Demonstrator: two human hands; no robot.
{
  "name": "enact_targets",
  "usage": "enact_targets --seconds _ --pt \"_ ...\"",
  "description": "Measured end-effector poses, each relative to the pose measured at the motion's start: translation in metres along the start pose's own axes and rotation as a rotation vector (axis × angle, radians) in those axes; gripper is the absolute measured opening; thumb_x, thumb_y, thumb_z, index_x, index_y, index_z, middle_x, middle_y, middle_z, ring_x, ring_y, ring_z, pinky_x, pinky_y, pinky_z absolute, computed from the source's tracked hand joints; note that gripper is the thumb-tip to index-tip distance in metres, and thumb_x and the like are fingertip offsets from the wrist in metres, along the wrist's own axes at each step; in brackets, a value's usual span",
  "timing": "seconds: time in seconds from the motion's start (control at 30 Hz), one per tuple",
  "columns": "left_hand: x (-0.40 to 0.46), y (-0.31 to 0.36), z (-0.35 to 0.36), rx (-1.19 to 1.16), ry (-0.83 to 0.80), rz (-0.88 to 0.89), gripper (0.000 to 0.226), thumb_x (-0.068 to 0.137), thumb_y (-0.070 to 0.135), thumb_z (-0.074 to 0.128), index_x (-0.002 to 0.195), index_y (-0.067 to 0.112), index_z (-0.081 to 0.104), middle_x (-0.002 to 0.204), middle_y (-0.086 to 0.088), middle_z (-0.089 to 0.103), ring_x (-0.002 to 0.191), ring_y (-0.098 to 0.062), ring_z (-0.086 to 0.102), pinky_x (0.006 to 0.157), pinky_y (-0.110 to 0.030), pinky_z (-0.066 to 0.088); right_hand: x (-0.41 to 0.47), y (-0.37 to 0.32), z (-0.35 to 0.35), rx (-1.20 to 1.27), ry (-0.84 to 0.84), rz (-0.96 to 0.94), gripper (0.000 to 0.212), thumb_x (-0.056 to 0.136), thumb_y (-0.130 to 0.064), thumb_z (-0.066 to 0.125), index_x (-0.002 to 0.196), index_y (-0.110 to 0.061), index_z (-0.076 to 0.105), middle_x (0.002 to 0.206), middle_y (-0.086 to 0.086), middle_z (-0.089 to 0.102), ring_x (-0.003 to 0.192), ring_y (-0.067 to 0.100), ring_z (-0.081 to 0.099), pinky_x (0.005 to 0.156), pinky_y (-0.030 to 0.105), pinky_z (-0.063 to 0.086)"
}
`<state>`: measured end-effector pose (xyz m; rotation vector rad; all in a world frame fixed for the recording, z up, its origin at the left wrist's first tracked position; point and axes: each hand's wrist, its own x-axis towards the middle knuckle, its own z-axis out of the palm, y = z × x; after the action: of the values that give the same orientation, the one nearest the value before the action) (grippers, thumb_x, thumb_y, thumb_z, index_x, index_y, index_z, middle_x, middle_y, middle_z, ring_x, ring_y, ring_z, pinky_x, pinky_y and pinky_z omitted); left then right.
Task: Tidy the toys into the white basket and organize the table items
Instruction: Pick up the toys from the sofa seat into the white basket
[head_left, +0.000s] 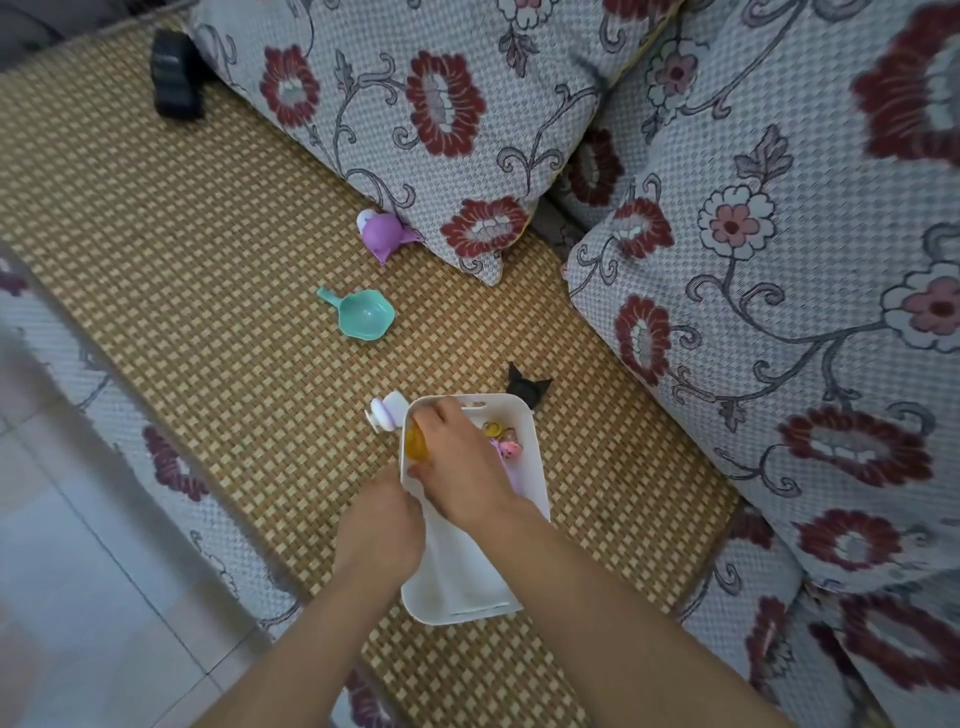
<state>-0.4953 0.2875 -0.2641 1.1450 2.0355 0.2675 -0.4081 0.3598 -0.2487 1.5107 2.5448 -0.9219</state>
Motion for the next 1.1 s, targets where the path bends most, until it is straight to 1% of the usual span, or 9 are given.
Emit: enact_targets --seconds 0.17,0.27,0.37,0.47,0.57,0.67,0.83,0.97,1.1 --pt "0.008 -0.012 -0.007 0.011 0.006 -0.023 0.016 0.092 0.012 0.036 0.089 0.010 0.051 0.081 -0.008 0.057 0.072 -0.027 0.057 0.061 -0.033 0.042 0.003 -0.008 -0.008 0.108 0.046 -0.051 0.038 0.084 -0.012 0.063 0.119 -0.013 0.050 0.119 0.004 0.046 0.090 0.028 0.058 0.074 0.042 0.050" --pt "0.012 -0.021 -0.014 0.022 0.010 -0.040 0.015 0.091 0.012 0.037 0.081 0.013 0.048 0.077 -0.007 0.056 0.067 -0.026 0.054 0.058 -0.031 0.038 0.005 -0.001 -0.028 0.189 0.233 -0.015 0.024 0.086 -0.018 0.058 0.109 -0.015 0.057 0.110 0.001 0.050 0.089 0.021 0.057 0.077 0.037 0.050" --pt "0.019 -0.031 -0.019 0.013 0.024 -0.055 0.015 0.090 0.012 0.037 0.079 0.014 0.047 0.073 -0.006 0.056 0.066 -0.026 0.055 0.056 -0.031 0.040 0.021 0.032 -0.046 0.128 0.385 0.098 0.020 0.089 -0.007 0.055 0.107 -0.014 0.060 0.109 0.002 0.057 0.090 0.014 0.058 0.082 0.032 0.053" --pt "0.026 -0.035 -0.022 -0.002 0.029 -0.040 0.016 0.089 0.009 0.038 0.075 0.013 0.044 0.068 -0.005 0.051 0.065 -0.028 0.052 0.056 -0.032 0.038 0.039 0.076 -0.041 -0.054 0.266 0.333 0.030 0.090 -0.008 0.053 0.119 -0.013 0.055 0.118 0.009 0.055 0.105 0.024 0.055 0.089 0.040 0.051" --pt "0.030 -0.038 -0.024 0.009 0.047 -0.027 0.014 0.090 0.010 0.038 0.079 0.012 0.047 0.071 -0.006 0.054 0.066 -0.026 0.054 0.056 -0.032 0.037 0.049 0.099 -0.026 -0.148 0.098 0.585 0.046 0.093 -0.035 0.053 0.132 -0.014 0.044 0.129 0.017 0.048 0.116 0.033 0.051 0.093 0.042 0.047" --pt "0.033 -0.041 -0.024 0.014 0.043 -0.023 0.014 0.090 0.011 0.037 0.083 0.011 0.049 0.075 -0.008 0.056 0.065 -0.025 0.053 0.054 -0.032 0.036 0.059 0.104 -0.014 -0.105 0.036 0.704 0.061 0.090 -0.046 0.056 0.138 -0.014 0.037 0.139 0.021 0.038 0.120 0.037 0.051 0.096 0.042 0.046" --pt "0.032 -0.044 -0.027 0.033 0.051 -0.037 0.015 0.090 0.011 0.036 0.085 0.013 0.050 0.078 -0.008 0.056 0.067 -0.026 0.054 0.053 -0.031 0.035 0.067 0.111 -0.003 -0.014 0.096 0.683 0.042 0.088 -0.033 0.062 0.120 -0.007 0.053 0.128 0.021 0.048 0.108 0.036 0.057 0.087 0.036 0.047" --pt "0.025 -0.047 -0.031 -0.003 0.062 -0.026 0.013 0.089 0.009 0.036 0.083 0.012 0.047 0.078 -0.008 0.054 0.067 -0.026 0.051 0.056 -0.032 0.035 0.058 0.108 -0.022 0.168 0.220 0.596 0.026 0.074 -0.024 0.073 0.092 -0.017 0.056 0.108 0.014 0.061 0.089 0.027 0.060 0.070 0.027 0.043" --pt "0.015 -0.042 -0.034 -0.005 0.074 -0.076 0.014 0.086 0.007 0.037 0.089 0.012 0.049 0.079 -0.007 0.056 0.071 -0.028 0.054 0.061 -0.034 0.040 0.028 0.073 -0.068 0.310 0.404 0.313 0.034 0.068 -0.012 0.077 0.093 -0.024 0.057 0.105 0.003 0.056 0.094 0.018 0.056 0.080 0.028 0.049"
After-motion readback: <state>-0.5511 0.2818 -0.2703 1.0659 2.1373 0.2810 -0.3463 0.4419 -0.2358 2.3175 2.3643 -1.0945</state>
